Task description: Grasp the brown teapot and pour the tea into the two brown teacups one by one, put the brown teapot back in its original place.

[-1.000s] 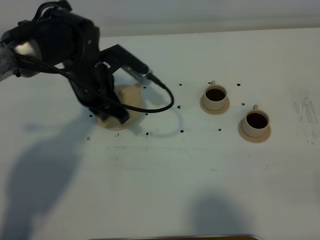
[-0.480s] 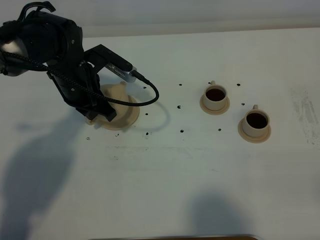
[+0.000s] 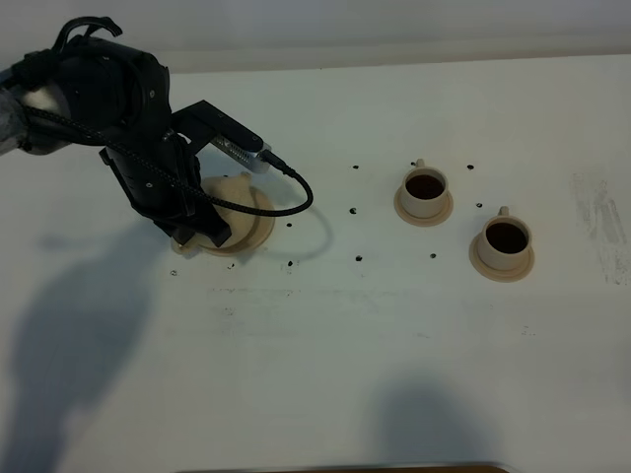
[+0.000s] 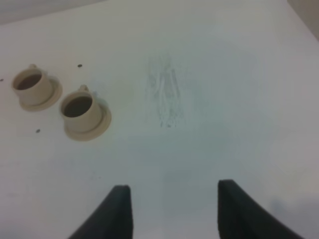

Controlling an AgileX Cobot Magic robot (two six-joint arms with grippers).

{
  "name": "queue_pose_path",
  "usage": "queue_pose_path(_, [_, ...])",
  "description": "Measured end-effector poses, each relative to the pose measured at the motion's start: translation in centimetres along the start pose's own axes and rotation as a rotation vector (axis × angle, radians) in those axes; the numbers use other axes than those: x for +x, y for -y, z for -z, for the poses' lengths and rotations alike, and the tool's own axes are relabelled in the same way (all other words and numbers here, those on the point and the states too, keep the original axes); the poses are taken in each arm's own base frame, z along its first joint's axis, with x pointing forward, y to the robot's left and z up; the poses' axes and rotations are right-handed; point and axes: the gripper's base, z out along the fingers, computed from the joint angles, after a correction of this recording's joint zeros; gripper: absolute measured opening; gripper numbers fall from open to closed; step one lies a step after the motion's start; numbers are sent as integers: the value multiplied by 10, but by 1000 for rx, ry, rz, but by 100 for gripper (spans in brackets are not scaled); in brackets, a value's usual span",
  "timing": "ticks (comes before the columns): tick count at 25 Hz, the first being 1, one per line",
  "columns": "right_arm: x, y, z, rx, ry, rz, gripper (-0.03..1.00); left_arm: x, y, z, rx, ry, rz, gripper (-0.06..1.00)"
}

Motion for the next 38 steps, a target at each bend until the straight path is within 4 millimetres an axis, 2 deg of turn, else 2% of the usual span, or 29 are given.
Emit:
queue_pose_path(14, [0, 0, 0, 0, 0, 0, 41, 0, -15, -2, -37, 37, 45, 9])
queue_pose_path(23, [0, 0, 0, 0, 0, 0, 41, -1, -13, -2, -23, 44, 53, 21])
queue_pose_path(29, [0, 0, 0, 0, 0, 0, 41, -2, -10, -1, -14, 50, 53, 23])
queue_pose_path(33, [0, 0, 0, 0, 0, 0, 41, -2, -7, 10, -6, 80, 46, 26])
queue_pose_path(38, [0, 0, 0, 0, 0, 0, 41, 3, -6, 43, -47, 146, 22, 33])
